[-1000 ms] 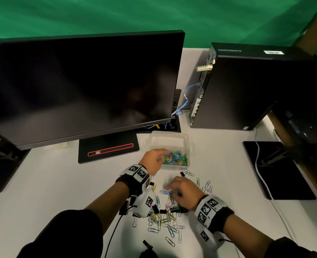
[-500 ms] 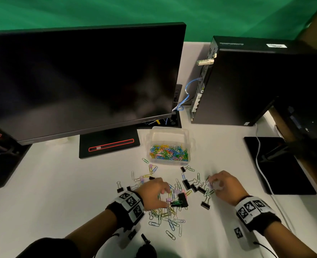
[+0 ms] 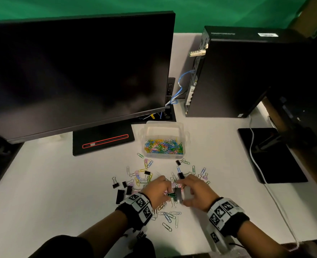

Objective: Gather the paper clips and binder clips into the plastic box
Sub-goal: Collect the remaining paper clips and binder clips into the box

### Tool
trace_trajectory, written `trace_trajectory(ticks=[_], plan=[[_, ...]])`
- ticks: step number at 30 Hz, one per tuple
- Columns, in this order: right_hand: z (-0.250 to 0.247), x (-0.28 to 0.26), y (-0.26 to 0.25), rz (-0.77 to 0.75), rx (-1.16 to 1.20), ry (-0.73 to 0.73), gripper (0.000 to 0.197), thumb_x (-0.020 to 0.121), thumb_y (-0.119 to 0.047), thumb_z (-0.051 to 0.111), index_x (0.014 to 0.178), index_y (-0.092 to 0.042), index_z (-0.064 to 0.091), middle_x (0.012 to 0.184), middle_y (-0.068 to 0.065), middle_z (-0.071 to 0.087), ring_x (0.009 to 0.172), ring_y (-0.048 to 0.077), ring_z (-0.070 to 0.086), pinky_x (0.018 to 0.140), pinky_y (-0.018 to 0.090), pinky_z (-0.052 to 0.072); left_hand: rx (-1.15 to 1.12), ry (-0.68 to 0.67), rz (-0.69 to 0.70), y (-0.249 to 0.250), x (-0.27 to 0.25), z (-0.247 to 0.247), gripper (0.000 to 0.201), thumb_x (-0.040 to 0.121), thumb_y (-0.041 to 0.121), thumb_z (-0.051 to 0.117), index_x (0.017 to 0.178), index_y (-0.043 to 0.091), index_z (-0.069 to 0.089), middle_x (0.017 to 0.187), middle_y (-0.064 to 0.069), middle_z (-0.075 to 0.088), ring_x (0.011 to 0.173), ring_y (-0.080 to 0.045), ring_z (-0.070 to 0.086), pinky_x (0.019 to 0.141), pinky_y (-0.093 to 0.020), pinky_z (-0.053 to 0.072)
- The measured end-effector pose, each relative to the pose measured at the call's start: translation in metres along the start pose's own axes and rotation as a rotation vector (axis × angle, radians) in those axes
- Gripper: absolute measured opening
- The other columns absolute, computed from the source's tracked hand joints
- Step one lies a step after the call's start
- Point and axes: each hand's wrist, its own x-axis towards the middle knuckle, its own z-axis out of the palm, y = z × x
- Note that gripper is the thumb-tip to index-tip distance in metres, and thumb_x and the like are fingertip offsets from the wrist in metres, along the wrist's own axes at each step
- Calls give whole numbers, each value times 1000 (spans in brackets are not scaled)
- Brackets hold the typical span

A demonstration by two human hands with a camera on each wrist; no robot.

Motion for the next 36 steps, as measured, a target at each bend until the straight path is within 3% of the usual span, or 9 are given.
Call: trace_trajectory(ticks=[4, 9, 13, 17, 22, 25, 27, 30, 36], plan=[[5, 0, -2, -56, 52, 40, 55, 62, -27, 80, 113, -30, 61, 95, -7, 48, 76, -9, 44, 65, 4, 33, -45, 61, 16, -2, -2, 0, 20, 84, 13, 60, 104, 10, 60, 109, -11, 57, 100, -25, 57, 83, -28, 43], [3, -3, -7, -41, 96, 103, 36, 63, -20, 78, 96, -20, 65, 86, -17, 51, 74, -11, 49, 68, 18, 37, -124, 134, 29, 3, -3, -5, 22, 86, 21, 62, 106, 11, 65, 102, -10, 68, 89, -20, 62, 71, -19, 38], [1, -5, -8, -1, 60, 70, 66, 60, -44, 75, 119, -24, 54, 109, -7, 55, 100, 6, 53, 90, 24, 44, -199, 166, 18, 4, -1, -13, 24, 89, 27, 57, 92, 6, 69, 86, -15, 70, 76, -22, 61, 68, -27, 44], [-1, -6, -6, 13, 19, 105, 53, 70, -27, 75, 119, -21, 55, 103, -10, 52, 92, 7, 47, 74, 12, 35, -205, 233, 31, -1, -2, -20, 27, 90, 30, 56, 87, 6, 68, 82, -13, 68, 71, -18, 57, 66, -27, 42], [8, -5, -17, 50, 30, 126, 50, 70, -34, 75, 114, -24, 53, 89, -6, 54, 80, 12, 52, 65, 16, 37, -408, 424, -9, -6, -14, -39, 17, 93, 14, 50, 86, 3, 61, 86, -7, 60, 79, -20, 57, 76, -29, 46], [17, 0, -26, 35, 2, 78, 45, 73, -34, 73, 114, -24, 57, 90, -7, 52, 84, 11, 52, 74, 21, 41, -673, 520, -116, -17, -23, -53, 20, 91, 7, 48, 73, 13, 55, 91, -4, 68, 87, -13, 63, 81, -28, 50], [20, 4, -31, 20, -54, 42, 42, 76, -32, 70, 114, -21, 58, 94, -9, 48, 90, 12, 51, 79, 25, 41, -807, 558, -151, -28, -30, -62, 26, 90, 1, 48, 67, 13, 45, 82, -12, 69, 73, -18, 64, 78, -39, 53], [24, 9, -33, 10, -79, 39, 30, 77, -26, 68, 106, -18, 61, 93, -9, 47, 94, 15, 52, 78, 25, 40, -712, 519, -234, -47, -44, -70, 18, 90, -2, 45, 78, 11, 40, 64, -9, 62, 55, -20, 55, 63, -40, 51], [15, 8, -29, 31, 0, 114, 9, 71, -16, 69, 77, -21, 63, 85, -3, 61, 79, 12, 58, 71, 23, 45, -297, 448, -438, -87, -70, -62, 25, 92, 2, 40, 114, 13, 37, 85, -12, 59, 70, -23, 58, 65, -29, 48]])
